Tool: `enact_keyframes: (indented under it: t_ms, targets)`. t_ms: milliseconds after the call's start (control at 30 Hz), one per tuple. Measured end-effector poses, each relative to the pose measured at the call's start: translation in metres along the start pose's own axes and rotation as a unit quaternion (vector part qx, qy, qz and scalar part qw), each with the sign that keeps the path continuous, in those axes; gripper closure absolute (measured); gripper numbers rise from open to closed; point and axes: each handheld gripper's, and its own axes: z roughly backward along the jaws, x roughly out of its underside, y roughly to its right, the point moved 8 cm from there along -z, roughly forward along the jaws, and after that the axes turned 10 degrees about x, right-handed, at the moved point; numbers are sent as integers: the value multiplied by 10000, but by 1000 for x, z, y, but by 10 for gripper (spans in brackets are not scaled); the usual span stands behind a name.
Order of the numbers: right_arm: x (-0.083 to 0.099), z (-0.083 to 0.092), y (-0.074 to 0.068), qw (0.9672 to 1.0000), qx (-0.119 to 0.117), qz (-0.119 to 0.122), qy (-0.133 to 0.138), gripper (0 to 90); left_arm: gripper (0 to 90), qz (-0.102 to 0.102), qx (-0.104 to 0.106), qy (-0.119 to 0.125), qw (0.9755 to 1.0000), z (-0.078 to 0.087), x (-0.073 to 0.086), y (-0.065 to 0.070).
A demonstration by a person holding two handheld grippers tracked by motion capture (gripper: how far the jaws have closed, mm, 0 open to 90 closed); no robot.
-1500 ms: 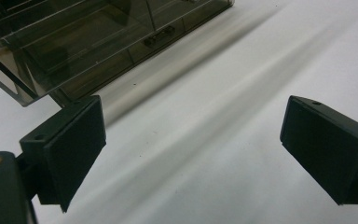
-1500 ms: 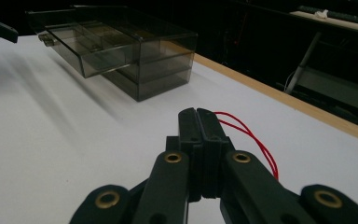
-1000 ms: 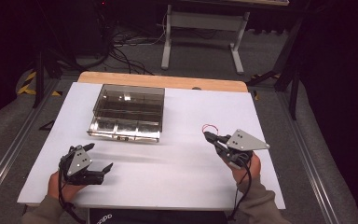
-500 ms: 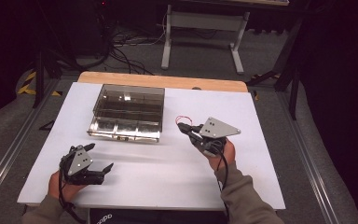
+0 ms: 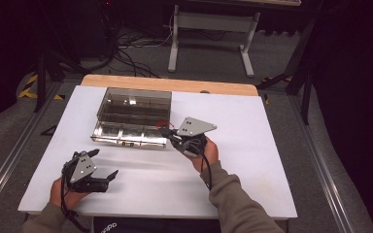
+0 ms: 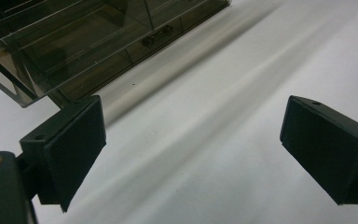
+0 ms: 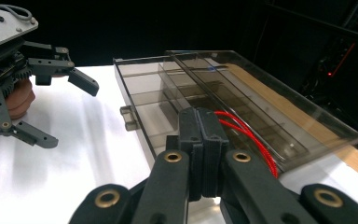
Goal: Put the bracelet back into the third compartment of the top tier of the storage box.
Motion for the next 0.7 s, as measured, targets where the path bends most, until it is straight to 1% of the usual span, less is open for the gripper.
enact_keyframes:
  t_ms: [67,167,267,333,367,433,567,700]
  targets:
    - [-1,-6,-4,10000,-61,-32,-21,900,79,-14,20,-9,10000,0,0,-1]
    - [0,-15,-9,9999,-93,10,-106,900,84,-16,75,-2,10000,0,0,0]
    - [0,-22,-13,9999,-66,63,-108,900,84,-44,64,10,10000,1,0,0]
    - [1,-27,-14,9999,-94,0,-114,900,84,-17,76,2,10000,1,1,0]
    - [2,-30,-14,9999,-97,-19,-137,900,84,-15,99,-4,9999,1,1,0]
    - [3,-34,-15,9998,-64,-7,-179,900,84,-17,80,-38,10000,1,2,0]
    - [8,-40,-15,9996,-26,-47,-269,899,84,-4,76,-31,10000,1,2,0]
    - [13,-43,-11,9993,16,-159,-347,897,85,-11,114,-54,9999,0,3,1]
